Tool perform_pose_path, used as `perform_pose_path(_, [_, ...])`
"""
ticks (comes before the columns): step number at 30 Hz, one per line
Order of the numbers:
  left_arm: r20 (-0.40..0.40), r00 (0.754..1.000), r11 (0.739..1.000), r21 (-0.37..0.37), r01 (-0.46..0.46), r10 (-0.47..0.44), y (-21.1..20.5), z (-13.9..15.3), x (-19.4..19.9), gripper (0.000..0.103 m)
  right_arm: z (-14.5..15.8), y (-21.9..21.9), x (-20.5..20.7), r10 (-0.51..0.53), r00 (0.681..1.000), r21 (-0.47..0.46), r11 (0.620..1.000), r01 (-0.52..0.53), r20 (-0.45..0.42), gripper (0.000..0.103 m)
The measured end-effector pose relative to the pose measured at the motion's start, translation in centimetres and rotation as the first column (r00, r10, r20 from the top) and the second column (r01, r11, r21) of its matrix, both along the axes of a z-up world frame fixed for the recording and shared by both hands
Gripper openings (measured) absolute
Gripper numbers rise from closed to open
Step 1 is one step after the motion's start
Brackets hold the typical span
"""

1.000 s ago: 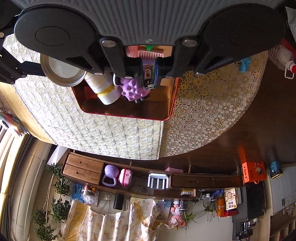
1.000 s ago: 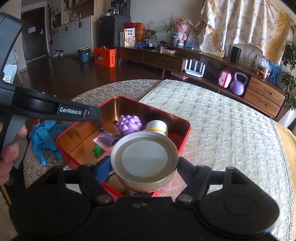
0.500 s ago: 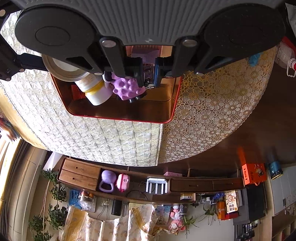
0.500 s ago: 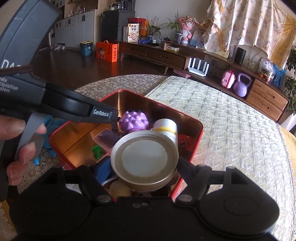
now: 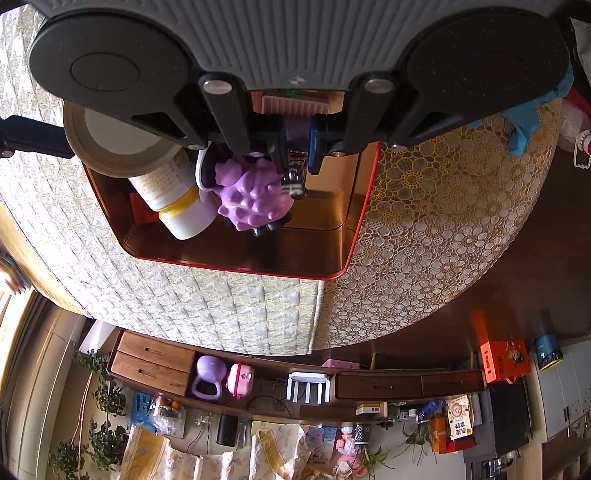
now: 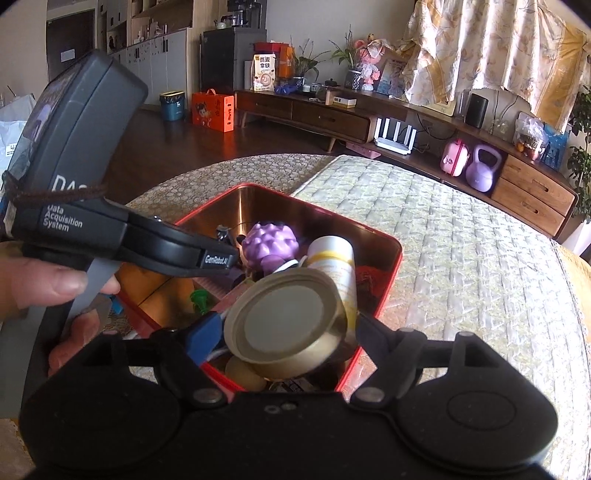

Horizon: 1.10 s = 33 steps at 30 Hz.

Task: Organize rigid objects
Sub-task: 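Lower the nail clipper into the tin with the left gripper while the right releases the lid inside, then open the left gripper to release the nail clipper into the tin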

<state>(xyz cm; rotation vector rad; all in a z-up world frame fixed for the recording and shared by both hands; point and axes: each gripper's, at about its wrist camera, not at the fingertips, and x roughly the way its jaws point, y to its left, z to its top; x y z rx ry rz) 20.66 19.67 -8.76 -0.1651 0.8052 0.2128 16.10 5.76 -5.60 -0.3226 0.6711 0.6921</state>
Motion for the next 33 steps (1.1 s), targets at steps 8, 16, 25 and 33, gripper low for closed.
perform_pose_path(8, [0.001, 1.0, 1.0, -0.023, -0.002, 0.002, -0.4, 0.5, -1.2, 0.013, 0.5, -1.8, -0.2, -0.042, 0.999, 0.034, 0.999, 0.043, -0.02, 0.083])
perform_pose_path(16, [0.033, 0.999, 1.0, -0.007, 0.022, -0.022, -1.5, 1.9, -3.2, 0.021, 1.7, -3.9, -0.4, -0.079, 0.996, 0.082, 0.993, 0.082, -0.035, 0.083])
perform_pose_path(25, [0.126, 0.992, 0.999, 0.048, 0.025, -0.03, -2.8, 4.5, -6.1, 0.083, 3.5, -6.4, -1.1, -0.111, 0.993, 0.158, 0.981, 0.116, -0.035, 0.083])
perform_pose_path(33, [0.153, 0.988, 0.998, 0.06, 0.016, -0.025, -3.8, 5.9, -8.3, 0.083, 4.4, -9.2, -1.8, -0.117, 0.992, 0.243, 0.962, 0.123, -0.041, 0.101])
